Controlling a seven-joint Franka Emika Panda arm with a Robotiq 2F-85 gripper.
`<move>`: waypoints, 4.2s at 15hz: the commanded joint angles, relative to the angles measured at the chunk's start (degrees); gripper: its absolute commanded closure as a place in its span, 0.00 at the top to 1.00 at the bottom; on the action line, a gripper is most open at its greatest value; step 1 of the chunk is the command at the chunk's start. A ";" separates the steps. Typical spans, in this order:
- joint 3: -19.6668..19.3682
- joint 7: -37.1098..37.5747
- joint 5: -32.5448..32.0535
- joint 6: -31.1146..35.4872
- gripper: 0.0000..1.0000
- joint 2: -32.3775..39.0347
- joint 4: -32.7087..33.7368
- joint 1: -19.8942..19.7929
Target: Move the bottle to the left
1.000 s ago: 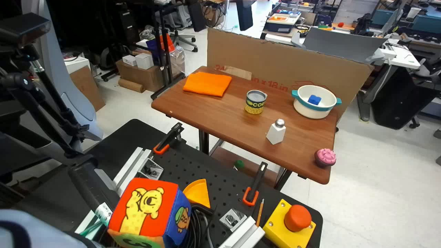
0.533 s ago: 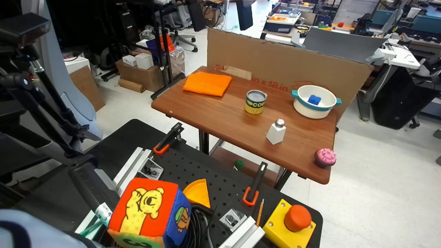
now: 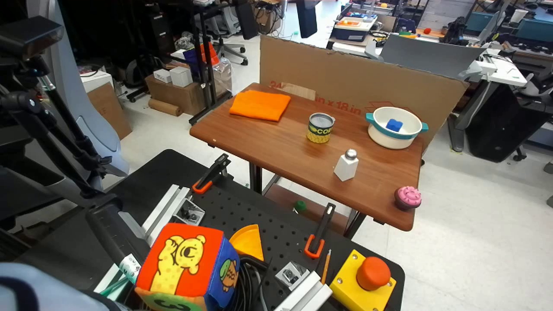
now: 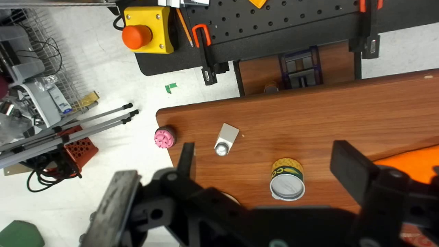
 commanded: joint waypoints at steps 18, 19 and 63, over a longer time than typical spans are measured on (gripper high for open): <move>-15.27 -14.31 -0.04 11.31 1.00 30.73 16.13 -3.39; -15.73 -15.06 1.25 13.13 1.00 32.88 16.73 -3.20; -19.98 1.61 -4.66 9.52 0.12 67.91 35.22 11.42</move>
